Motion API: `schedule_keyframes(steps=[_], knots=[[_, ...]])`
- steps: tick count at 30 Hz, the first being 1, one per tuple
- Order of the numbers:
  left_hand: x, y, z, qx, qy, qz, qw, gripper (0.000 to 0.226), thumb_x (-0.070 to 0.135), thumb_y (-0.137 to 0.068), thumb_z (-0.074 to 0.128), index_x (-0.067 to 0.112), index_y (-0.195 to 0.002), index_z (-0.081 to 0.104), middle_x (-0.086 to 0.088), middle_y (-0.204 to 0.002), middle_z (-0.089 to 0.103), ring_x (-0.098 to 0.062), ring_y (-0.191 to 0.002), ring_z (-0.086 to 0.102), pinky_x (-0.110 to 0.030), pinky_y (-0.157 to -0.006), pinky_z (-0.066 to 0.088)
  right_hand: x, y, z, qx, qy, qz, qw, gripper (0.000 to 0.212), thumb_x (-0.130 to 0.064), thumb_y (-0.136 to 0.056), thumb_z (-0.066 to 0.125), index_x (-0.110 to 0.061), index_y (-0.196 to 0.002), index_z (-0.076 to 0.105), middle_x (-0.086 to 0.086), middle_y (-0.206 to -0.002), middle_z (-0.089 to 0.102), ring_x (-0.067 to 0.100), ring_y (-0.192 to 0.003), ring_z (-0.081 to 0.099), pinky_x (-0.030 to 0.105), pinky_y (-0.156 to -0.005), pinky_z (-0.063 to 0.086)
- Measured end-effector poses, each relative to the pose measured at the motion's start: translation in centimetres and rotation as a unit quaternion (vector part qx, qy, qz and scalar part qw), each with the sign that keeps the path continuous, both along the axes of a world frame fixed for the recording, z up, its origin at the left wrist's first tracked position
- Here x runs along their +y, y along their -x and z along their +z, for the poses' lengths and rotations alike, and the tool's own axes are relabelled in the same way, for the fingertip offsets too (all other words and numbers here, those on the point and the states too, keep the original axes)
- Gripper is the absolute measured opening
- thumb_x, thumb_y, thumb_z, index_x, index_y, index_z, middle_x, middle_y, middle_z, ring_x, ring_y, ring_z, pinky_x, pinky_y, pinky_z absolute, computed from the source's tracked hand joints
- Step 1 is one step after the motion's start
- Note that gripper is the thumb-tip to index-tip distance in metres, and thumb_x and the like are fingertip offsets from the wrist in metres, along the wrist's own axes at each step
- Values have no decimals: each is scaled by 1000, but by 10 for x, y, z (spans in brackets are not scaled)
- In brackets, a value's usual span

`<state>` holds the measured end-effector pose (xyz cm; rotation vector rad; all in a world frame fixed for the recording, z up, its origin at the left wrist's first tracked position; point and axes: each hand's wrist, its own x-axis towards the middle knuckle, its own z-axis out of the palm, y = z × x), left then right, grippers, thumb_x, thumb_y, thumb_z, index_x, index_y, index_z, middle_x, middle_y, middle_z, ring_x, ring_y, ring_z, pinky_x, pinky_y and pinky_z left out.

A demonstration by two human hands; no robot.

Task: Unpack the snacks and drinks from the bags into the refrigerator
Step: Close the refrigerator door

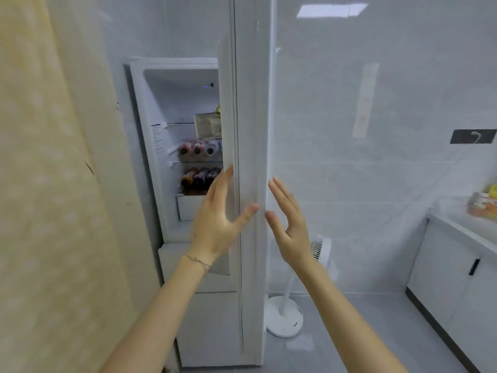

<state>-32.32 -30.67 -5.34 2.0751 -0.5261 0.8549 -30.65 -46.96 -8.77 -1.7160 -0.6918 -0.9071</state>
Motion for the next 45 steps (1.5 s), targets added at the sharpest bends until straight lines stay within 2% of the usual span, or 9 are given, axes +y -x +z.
schedule_keyframes(steps=[4,8,12,18,23,26,29,35,45], knots=[[45,-5,-8,25,59,52,997,94,72,-75,57,38,-151,14,19,-155,23,-4,-141,27,-35,-109,39,58,-23,3,15,65,36,997,55,-41,-96,51,-33,-147,33,-5,-159,22,8,-147,18,27,-119,20],[92,-24,-15,23,124,59,990,90,50,-80,71,41,-150,15,20,-153,30,-3,-139,34,-40,-109,41,102,-55,-1,48,160,-9,986,61,-59,-94,38,-45,-150,20,-17,-161,6,7,-149,0,45,-121,3],[145,-62,-23,18,167,74,983,73,34,-87,69,47,-144,25,14,-147,42,-10,-133,44,-44,-106,44,138,-97,-6,45,258,-79,962,72,-61,-90,45,-44,-151,10,-13,-162,-1,15,-149,-10,51,-118,-8],[215,-132,-27,9,202,64,977,58,19,-95,59,29,-146,32,10,-139,52,-3,-126,51,-40,-106,44,192,-166,-13,77,298,-131,942,88,-60,-85,58,-45,-151,1,-9,-161,-12,23,-148,-18,56,-116,-9],[245,-197,-34,-2,169,106,980,82,15,-94,61,26,-153,5,14,-159,11,5,-144,12,-26,-120,17,231,-225,-20,75,296,-186,934,91,-65,-83,57,-43,-152,2,-7,-161,-15,24,-147,-19,57,-113,-12],[257,-231,-40,-23,88,165,982,102,26,-84,74,26,-153,-1,-1,-161,-3,-1,-145,-4,-11,-116,2,239,-257,-22,69,311,-213,924,92,-62,-82,59,-42,-152,3,-8,-161,-15,27,-147,-19,59,-113,-11],[268,-269,-49,-37,2,226,973,109,40,-74,80,27,-154,7,-12,-160,-11,-19,-149,-4,-26,-116,12,240,-288,-22,47,335,-238,910,95,-59,-79,66,-41,-153,8,-7,-162,-8,30,-148,-14,63,-113,-7],[280,-338,-54,-15,-48,254,966,124,51,-61,85,27,-154,8,-11,-159,-17,-30,-148,-8,-48,-117,21,250,-343,-25,2,353,-271,896,103,-54,-71,75,-37,-152,15,-1,-162,4,34,-148,-1,62,-113,-2],[275,-408,-58,39,-40,269,962,131,67,-56,77,28,-154,-2,-1,-154,-30,-20,-142,-30,-41,-118,-4,251,-409,-35,-96,337,-319,881,104,-39,-63,85,-30,-150,30,3,-161,12,35,-147,8,60,-115,1]])
